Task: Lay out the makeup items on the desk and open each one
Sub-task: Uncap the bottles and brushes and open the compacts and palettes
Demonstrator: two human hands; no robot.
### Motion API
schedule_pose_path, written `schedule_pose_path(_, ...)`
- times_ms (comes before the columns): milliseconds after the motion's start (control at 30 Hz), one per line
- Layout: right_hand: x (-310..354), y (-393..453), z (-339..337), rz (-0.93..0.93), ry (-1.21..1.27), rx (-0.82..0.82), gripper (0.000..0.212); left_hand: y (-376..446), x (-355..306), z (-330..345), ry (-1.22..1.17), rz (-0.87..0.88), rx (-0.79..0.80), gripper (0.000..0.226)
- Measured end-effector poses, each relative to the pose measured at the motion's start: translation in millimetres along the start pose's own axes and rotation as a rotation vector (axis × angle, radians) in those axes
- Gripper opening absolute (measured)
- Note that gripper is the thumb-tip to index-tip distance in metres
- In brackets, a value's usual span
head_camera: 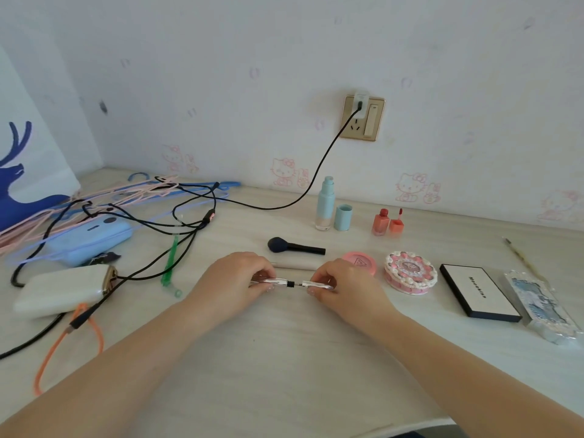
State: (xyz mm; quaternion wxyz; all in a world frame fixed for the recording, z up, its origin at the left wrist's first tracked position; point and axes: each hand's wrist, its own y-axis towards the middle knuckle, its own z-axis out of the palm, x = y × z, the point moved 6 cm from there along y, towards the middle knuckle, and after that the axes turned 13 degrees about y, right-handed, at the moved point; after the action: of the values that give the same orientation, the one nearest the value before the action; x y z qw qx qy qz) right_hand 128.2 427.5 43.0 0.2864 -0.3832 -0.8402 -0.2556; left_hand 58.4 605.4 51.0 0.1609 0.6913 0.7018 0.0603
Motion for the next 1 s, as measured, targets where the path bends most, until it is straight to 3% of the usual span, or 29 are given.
schedule_pose_path(267, -0.2, 8.0, 2.0, -0.039, -0.067, -0.003, 0.014, 10.5, 4.0, 9.8, 0.059, -0.016, 0.025, 0.014)
schedule_pose_path(1000, -4.8, 2.0, -6.6, -0.023, 0.027, -0.023, 0.029, 14.8, -4.8, -7.9, -0.168, -0.015, -0.03, 0.033)
